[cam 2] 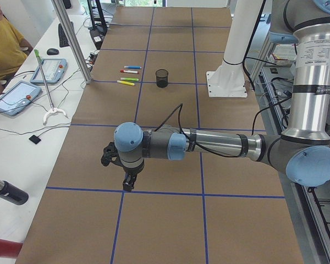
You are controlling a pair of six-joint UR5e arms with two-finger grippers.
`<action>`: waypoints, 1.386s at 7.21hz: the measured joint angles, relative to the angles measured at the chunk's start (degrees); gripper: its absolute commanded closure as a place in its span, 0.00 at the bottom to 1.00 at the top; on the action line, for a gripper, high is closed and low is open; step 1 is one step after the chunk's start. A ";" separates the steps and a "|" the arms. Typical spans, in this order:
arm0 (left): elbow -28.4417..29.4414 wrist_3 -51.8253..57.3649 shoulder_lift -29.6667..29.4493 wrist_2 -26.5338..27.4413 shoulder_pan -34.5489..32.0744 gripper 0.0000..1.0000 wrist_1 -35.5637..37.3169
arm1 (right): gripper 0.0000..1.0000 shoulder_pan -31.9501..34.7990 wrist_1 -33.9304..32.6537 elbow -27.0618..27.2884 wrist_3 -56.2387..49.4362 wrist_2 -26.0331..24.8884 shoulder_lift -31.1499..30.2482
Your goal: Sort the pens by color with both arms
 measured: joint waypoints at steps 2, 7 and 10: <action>-0.30 -0.01 0.06 0.00 -0.06 0.00 0.01 | 0.00 0.00 0.05 0.91 -0.19 0.14 -0.01; -0.36 -0.03 0.07 0.04 -0.06 0.00 -0.03 | 0.00 0.00 -0.01 1.30 0.14 0.23 -0.18; -0.85 -0.03 0.07 0.02 -0.06 0.00 0.03 | 0.00 0.00 -0.01 1.38 0.25 0.37 -0.33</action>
